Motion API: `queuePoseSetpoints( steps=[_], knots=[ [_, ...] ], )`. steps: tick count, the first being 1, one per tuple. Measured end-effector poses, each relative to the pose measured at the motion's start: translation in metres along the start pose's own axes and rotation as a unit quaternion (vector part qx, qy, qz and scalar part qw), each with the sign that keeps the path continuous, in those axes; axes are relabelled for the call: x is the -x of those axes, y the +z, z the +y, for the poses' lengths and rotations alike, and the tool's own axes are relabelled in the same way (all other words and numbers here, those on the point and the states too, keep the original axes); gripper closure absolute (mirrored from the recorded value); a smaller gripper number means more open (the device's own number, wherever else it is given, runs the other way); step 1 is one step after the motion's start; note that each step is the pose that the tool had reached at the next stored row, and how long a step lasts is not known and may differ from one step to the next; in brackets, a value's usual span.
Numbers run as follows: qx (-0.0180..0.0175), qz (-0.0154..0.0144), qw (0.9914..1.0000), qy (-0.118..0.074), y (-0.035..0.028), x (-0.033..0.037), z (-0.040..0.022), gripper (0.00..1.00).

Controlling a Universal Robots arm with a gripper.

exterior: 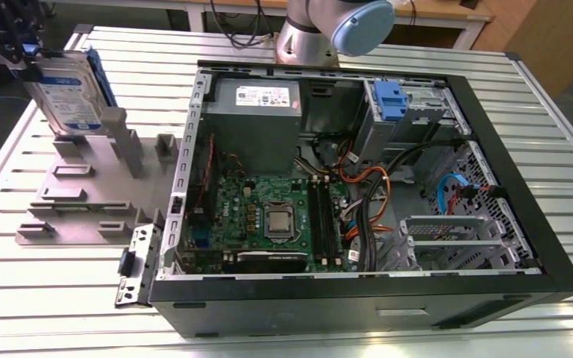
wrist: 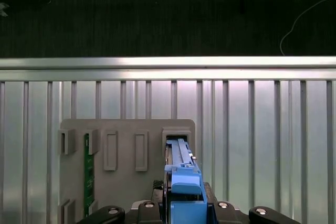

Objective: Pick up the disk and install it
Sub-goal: 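Pick up the disk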

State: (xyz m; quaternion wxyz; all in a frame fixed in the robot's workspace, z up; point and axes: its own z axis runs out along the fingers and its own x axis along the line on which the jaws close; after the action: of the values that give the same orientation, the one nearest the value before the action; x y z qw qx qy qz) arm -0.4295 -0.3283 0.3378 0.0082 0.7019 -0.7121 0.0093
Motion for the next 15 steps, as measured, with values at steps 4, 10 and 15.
queuePoseSetpoints(
  steps=[4,10,15],
  knots=[
    [0.0,0.0,1.0,0.0,-0.0047,-0.0001,0.0,0.64],
    [-0.0001,-0.0001,1.0,0.0,-0.01,-0.0002,0.0,0.64],
    [0.0,0.0,1.0,0.0,-0.0108,-0.0002,0.0,0.64]
  ],
)
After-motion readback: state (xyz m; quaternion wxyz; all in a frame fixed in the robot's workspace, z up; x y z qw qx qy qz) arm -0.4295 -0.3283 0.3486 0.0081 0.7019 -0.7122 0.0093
